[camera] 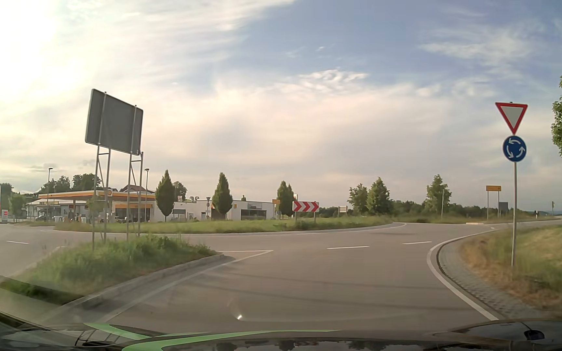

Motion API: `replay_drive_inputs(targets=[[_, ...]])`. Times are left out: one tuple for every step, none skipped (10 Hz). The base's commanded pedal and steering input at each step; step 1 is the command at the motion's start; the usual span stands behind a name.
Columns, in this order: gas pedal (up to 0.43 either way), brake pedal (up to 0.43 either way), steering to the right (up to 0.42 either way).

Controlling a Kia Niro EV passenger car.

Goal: Follow the waypoints while adhering to traffic rules and regulations

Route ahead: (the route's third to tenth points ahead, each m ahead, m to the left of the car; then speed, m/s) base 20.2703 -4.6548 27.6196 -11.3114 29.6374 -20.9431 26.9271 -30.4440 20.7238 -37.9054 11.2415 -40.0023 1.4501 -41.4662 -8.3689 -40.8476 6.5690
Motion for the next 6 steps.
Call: replay_drive_inputs(targets=[[0.000,0.000,0.064],[0.000,0.000,0.074],[0.000,0.000,0.078],[0.000,0.000,0.080],[0.079,0.000,0.085],[0.118,0.000,0.093]])
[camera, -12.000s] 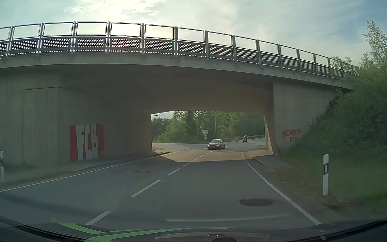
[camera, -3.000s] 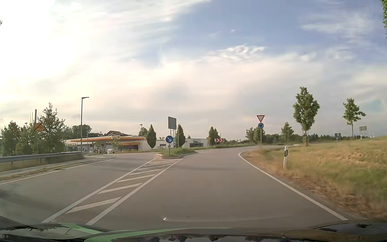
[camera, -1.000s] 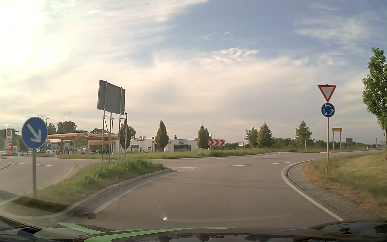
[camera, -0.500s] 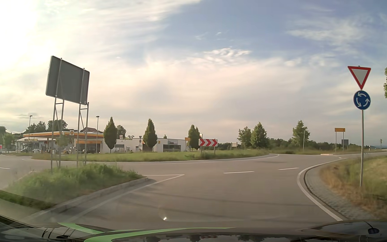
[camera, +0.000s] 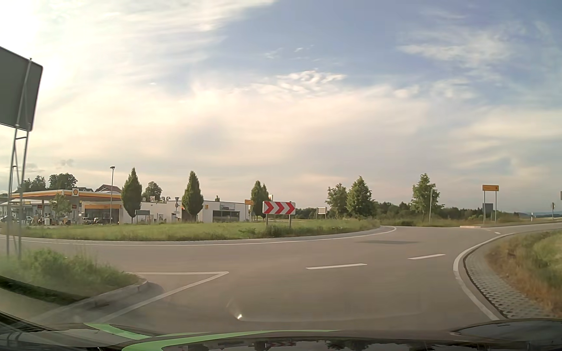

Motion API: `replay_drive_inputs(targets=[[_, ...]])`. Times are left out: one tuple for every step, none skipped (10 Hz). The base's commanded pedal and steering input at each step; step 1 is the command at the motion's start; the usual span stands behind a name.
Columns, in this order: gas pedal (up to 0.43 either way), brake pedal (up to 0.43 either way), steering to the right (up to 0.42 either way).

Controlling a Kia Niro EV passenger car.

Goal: Follow the waypoints while adhering to traffic rules and regulations

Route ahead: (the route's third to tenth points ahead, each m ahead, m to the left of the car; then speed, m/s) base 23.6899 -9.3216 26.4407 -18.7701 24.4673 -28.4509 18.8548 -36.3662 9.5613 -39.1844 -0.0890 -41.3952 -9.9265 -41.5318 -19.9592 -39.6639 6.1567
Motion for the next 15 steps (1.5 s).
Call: replay_drive_inputs(targets=[[0.157,0.000,0.097],[0.189,0.000,0.103],[0.197,0.000,0.112],[0.197,0.000,0.120],[0.197,0.000,0.132],[0.197,0.000,0.142],[0.197,0.000,0.150],[0.197,0.000,0.156],[0.189,0.000,0.162],[0.189,0.000,0.166],[0.189,0.000,0.170],[0.189,0.000,0.175],[0.189,0.000,0.178],[0.189,0.000,0.178],[0.177,0.000,0.178]])
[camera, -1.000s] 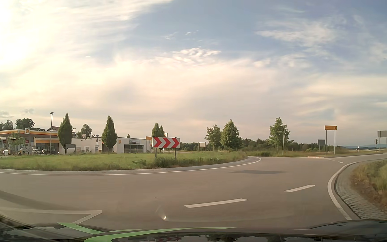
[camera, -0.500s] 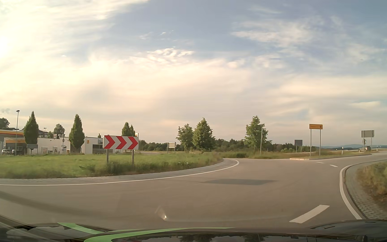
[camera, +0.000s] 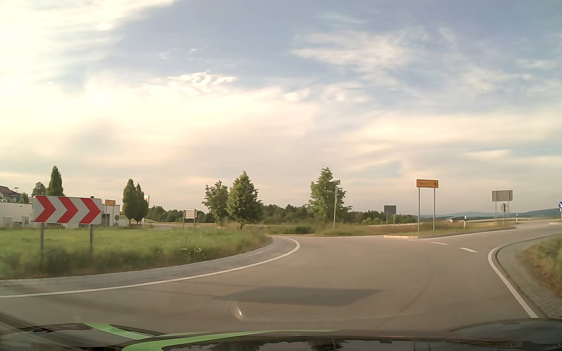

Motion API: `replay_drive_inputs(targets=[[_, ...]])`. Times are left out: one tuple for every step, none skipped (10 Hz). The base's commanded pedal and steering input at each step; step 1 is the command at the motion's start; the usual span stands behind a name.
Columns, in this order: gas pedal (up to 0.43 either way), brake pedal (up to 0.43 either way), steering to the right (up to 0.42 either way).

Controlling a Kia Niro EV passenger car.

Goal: Follow the waypoints while adhering to traffic rules and regulations

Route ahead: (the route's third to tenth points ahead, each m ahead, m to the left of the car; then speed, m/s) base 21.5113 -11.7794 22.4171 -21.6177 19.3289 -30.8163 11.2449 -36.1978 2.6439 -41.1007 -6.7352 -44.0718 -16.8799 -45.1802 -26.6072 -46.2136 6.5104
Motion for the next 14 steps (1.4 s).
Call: replay_drive_inputs(targets=[[0.177,0.000,0.178],[0.177,0.000,0.178],[0.177,0.000,0.178],[0.177,0.000,0.178],[0.169,0.000,0.180],[0.169,0.000,0.186],[0.157,0.000,0.191],[0.130,0.000,0.195],[0.130,0.000,0.200],[0.130,0.000,0.203],[0.130,0.000,0.204],[0.130,0.000,0.206],[0.130,0.000,0.209],[0.138,0.000,0.214]])
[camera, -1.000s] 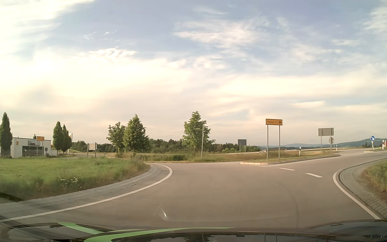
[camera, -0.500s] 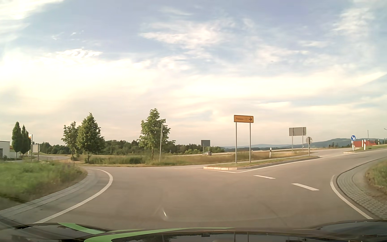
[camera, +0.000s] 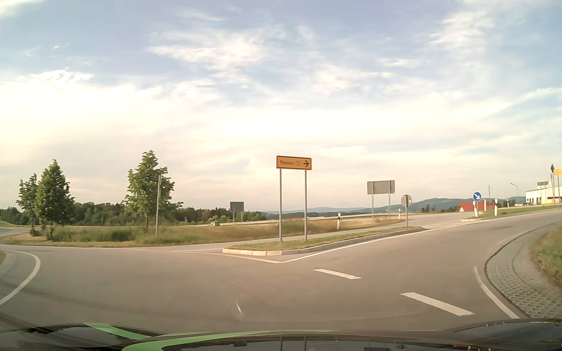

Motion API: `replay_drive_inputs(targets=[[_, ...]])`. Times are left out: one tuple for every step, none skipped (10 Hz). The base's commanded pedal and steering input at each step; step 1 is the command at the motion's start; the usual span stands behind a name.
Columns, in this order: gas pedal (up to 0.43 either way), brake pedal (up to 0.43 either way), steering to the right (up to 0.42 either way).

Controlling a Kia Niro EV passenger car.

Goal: Follow the waypoints while adhering to traffic rules and regulations

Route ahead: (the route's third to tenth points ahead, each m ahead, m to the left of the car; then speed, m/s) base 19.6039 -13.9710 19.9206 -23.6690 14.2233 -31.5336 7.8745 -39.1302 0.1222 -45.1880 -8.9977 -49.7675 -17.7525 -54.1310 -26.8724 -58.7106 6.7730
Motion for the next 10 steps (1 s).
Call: replay_drive_inputs(targets=[[0.150,0.000,0.218],[0.150,0.000,0.223],[0.157,0.000,0.227],[0.177,0.000,0.228],[0.177,0.000,0.227],[0.177,0.000,0.224],[0.189,0.000,0.220],[0.189,0.000,0.215],[0.189,0.000,0.210],[0.189,0.000,0.208]])
